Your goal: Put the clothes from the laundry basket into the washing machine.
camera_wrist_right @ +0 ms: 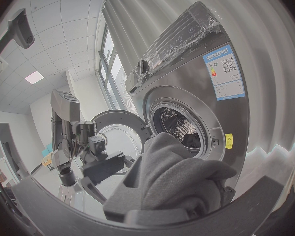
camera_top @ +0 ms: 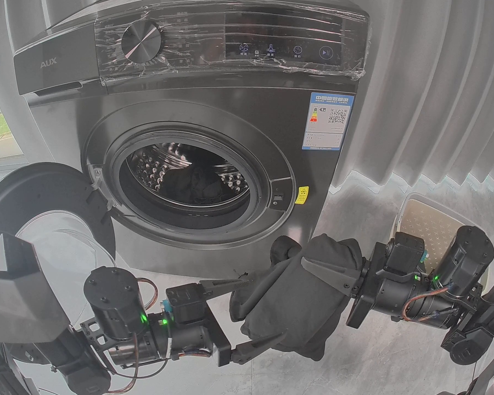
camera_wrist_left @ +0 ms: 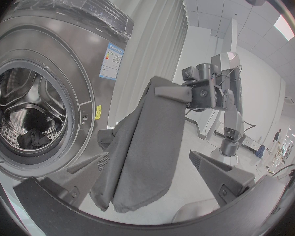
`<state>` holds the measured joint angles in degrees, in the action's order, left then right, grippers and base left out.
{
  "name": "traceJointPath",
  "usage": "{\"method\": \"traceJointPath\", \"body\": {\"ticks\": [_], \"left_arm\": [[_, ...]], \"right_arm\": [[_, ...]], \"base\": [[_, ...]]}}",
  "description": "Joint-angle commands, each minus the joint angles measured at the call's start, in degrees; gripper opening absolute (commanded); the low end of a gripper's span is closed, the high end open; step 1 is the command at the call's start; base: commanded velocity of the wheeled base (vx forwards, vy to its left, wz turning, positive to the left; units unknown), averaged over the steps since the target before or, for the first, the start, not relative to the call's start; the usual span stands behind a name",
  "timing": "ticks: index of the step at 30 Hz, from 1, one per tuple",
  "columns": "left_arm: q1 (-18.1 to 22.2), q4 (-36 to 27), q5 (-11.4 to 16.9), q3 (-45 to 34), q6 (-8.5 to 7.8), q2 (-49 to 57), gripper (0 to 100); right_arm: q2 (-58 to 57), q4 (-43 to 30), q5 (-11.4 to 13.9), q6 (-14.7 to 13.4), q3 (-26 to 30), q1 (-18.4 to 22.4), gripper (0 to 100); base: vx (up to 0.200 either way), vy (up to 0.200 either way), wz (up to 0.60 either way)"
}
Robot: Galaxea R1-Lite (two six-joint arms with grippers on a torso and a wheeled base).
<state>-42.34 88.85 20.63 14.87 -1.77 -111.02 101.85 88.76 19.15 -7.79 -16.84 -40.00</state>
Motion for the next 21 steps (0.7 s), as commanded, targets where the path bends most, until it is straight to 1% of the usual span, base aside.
{"method": "traceJointPath", "body": {"ticks": [1, 7, 12, 15, 16, 21], "left_arm": [[-0.11, 0.10, -0.41, 5.25, -0.69, -7.02, 100], [0.06, 0.10, -1.91, 12.46, -0.69, -10.88, 100], [-0.03, 0.10, -2.17, 14.13, -0.78, -13.70, 100], [-0.03, 0.10, -2.08, 14.48, -1.48, -15.02, 100], [-0.03, 0.10, -1.99, 15.01, -2.01, -15.45, 100], [-0.11, 0.10, -1.82, 16.24, -2.19, -16.77, 100]], "right_arm": [[0.19, 0.10, -0.17, -0.12, -0.39, -1.22, 0], [0.19, 0.01, -0.17, -0.30, -0.30, -1.66, 0], [0.19, 0.01, -0.17, -0.30, -0.39, -2.19, 0], [0.19, 0.10, -0.17, -0.38, -0.39, -2.54, 0], [0.10, 0.10, -0.17, -0.38, -0.48, -2.89, 0], [0.01, 0.10, -0.17, -0.65, -0.83, -3.16, 0]], "base": [[0.000, 0.000, 0.00], [0.000, 0.000, 0.00], [0.000, 0.000, 0.00], [0.000, 0.000, 0.00], [0.000, 0.000, 0.00], [0.000, 0.000, 0.00]]}}
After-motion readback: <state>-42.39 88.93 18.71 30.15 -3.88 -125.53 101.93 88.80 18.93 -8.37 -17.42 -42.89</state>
